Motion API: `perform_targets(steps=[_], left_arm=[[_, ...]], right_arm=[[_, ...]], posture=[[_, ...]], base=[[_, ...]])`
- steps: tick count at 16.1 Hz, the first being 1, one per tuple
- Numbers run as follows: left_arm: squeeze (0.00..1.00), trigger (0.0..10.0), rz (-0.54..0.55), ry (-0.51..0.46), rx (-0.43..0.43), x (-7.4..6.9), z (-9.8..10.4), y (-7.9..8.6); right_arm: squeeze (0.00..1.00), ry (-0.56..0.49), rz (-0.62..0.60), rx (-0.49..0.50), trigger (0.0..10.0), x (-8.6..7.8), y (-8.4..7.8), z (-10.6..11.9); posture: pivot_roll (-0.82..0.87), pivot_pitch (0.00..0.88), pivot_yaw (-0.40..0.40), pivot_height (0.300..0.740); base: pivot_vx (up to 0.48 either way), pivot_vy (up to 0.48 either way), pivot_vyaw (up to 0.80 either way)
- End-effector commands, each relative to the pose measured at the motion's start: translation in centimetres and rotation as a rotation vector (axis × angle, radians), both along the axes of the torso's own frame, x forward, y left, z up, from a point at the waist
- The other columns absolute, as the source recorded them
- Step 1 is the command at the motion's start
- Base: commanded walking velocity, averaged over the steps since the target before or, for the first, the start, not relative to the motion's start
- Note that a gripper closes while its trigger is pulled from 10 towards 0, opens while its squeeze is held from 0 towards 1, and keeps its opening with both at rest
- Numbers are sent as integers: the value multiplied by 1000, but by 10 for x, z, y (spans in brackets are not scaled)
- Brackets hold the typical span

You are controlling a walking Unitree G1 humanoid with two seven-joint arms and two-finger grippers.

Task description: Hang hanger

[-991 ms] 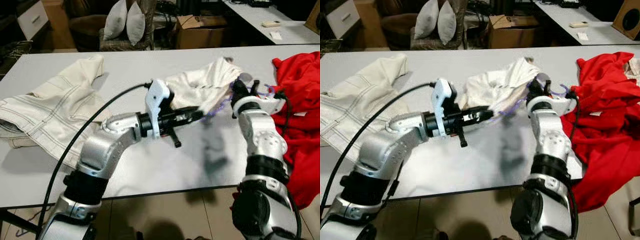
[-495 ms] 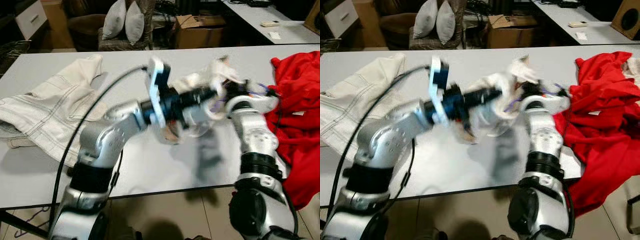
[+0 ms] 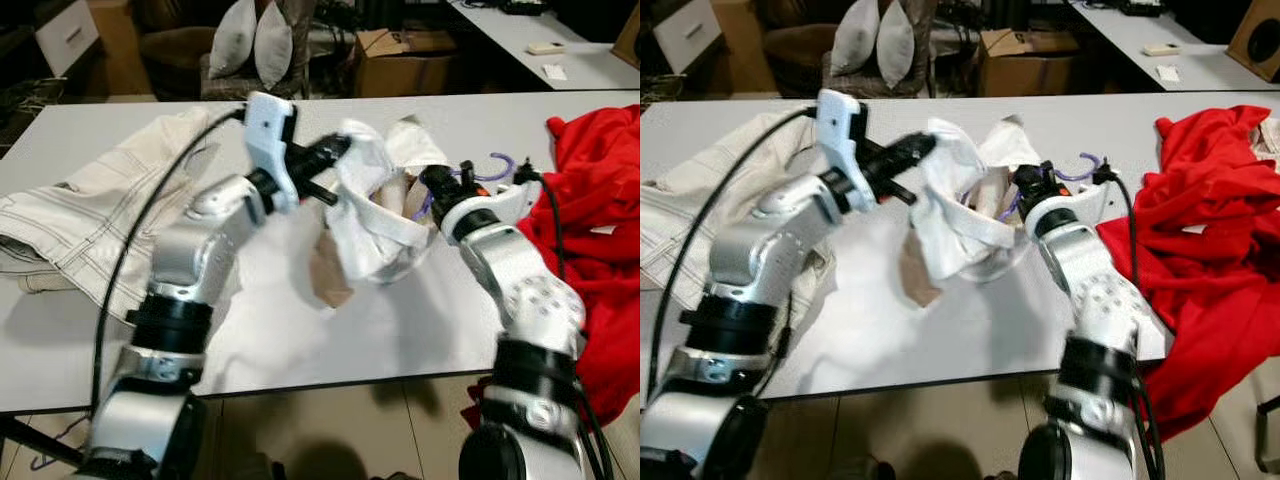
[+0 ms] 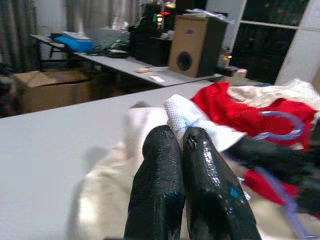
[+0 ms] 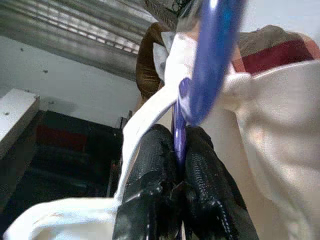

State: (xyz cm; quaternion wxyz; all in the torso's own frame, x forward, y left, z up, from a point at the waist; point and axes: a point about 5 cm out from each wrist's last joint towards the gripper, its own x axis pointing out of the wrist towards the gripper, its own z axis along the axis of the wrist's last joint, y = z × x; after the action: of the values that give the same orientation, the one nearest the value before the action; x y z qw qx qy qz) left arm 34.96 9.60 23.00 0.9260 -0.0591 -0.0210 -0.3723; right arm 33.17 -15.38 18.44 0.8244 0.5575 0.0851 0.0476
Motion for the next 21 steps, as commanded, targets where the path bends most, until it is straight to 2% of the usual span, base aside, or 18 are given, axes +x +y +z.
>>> perform_targets(steps=[1,2,3,4,5,6,7,9,10,11,12,13,14,15,16,18,19,21], left_arm=[[0,3490,-49,-45,-6,-2,12,2],[0,10000,-95,-32,-14,-6,13,2],[494,10000,-114,8,-7,-8,9,3],[1000,10000,-145,53,41,-10,2,4],[1000,10000,-182,101,114,-15,-7,6],[1000,10000,-189,107,132,-16,-9,7],[1000,10000,-269,98,89,-25,-3,10],[1000,10000,-300,78,19,-30,7,15],[725,10000,-309,81,-20,-34,13,22],[0,10000,-308,106,-40,-36,14,26],[0,10000,-304,116,-51,-37,13,28],[0,10000,-270,135,-69,-39,11,33],[0,10000,-189,142,-32,-39,4,42],[0,10000,-69,156,19,-38,-6,56],[0,10000,46,156,69,-37,-18,67],[0,10000,98,181,111,-42,-29,71],[0,10000,142,205,101,-50,-35,72],[0,10000,143,210,99,-64,-41,72]], right_arm=[[0,-7,-13,3,10000,-7,-6,6],[0,-1,-23,5,10000,-9,-9,6],[0,5,-25,0,10000,-9,-11,5],[0,12,-24,-10,10000,-10,-11,4],[0,14,-27,-24,10000,-10,-13,4],[0,14,-29,-29,10000,-10,-14,4],[0,22,-44,-70,10000,-11,-21,5],[0,28,-38,-172,10000,-13,-28,5],[0,16,-19,-231,10000,-15,-33,5],[0,6,0,-284,10000,-18,-35,5],[0,4,10,-317,10000,-20,-37,5],[0,-20,41,-422,10000,-25,-40,6],[0,-38,104,-571,10000,-33,-42,8],[0,-97,226,-761,10000,-49,-41,15],[0,-197,330,-827,10000,-67,-37,26],[0,-245,378,-823,10000,-79,-36,35],[0,-292,482,-886,10000,-97,-35,42],[0,-367,656,-981,10000,-123,-36,49]], posture=[[20,0,-3,740],[20,0,-2,740],[21,0,-1,740],[22,0,0,740],[24,0,-2,740],[25,0,-2,740],[28,0,-6,740],[32,0,-9,740],[34,0,-9,740],[36,0,-10,740],[35,0,-7,740],[36,0,-4,740],[34,0,1,740],[33,0,5,740],[33,0,6,740],[28,0,11,740],[22,0,14,740],[14,0,16,740]], base=[[0,0,0],[0,0,0],[0,0,0],[0,0,0],[0,0,0],[0,0,0],[0,0,0],[0,0,0],[0,0,0],[0,0,0],[0,0,0],[0,0,0],[0,0,0],[0,0,0],[0,0,0],[0,0,0],[0,0,800],[0,0,800]])
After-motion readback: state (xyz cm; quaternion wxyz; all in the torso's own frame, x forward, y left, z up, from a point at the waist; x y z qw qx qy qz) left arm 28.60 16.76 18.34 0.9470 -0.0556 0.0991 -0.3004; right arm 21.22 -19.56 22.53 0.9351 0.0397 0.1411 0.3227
